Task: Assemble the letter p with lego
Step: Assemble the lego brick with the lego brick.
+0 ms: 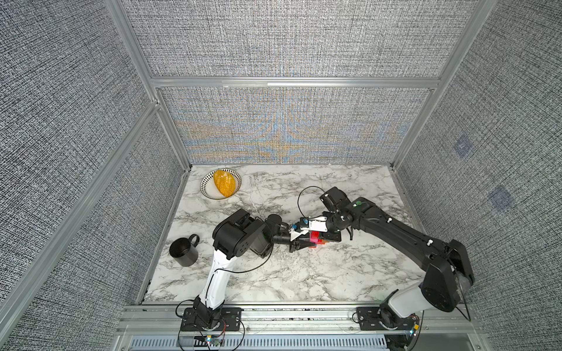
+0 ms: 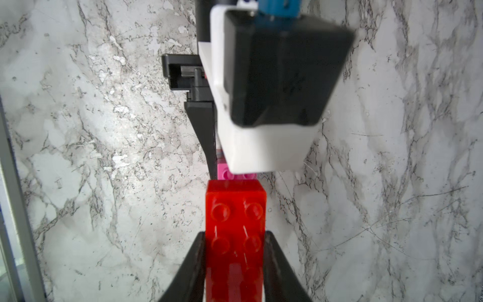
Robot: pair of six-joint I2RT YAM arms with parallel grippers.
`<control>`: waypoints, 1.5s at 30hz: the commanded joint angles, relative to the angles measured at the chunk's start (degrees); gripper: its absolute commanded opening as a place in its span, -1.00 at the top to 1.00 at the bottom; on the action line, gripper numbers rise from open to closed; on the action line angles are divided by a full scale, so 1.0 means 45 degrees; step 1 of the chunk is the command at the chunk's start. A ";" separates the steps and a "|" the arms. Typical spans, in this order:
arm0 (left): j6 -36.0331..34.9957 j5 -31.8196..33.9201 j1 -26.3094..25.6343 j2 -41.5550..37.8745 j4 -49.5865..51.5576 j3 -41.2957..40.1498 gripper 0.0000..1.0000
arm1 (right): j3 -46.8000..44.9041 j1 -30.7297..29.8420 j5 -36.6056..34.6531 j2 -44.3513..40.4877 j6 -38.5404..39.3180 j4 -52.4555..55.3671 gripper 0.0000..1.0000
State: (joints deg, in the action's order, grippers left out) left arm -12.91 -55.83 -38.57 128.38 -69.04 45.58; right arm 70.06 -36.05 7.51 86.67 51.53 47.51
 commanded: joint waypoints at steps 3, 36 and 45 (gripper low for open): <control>-0.0258 0.1138 0.0074 0.0336 0.3351 -0.0117 1.00 | -0.0062 -0.0093 -0.0113 -0.0086 -0.0020 0.0071 0.92; -0.0203 0.1069 0.0094 0.0380 0.3443 -0.0034 1.00 | -0.0745 -0.0032 -0.0483 0.0488 0.0620 -0.1259 0.92; -0.0198 0.1033 0.0098 0.0398 0.3485 -0.0019 1.00 | -0.0823 0.0004 -0.0555 0.0621 0.0512 -0.1302 0.92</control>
State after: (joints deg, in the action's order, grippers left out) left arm -12.36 -56.38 -38.50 128.84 -69.12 46.11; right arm 66.46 -36.03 5.58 89.14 54.13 41.17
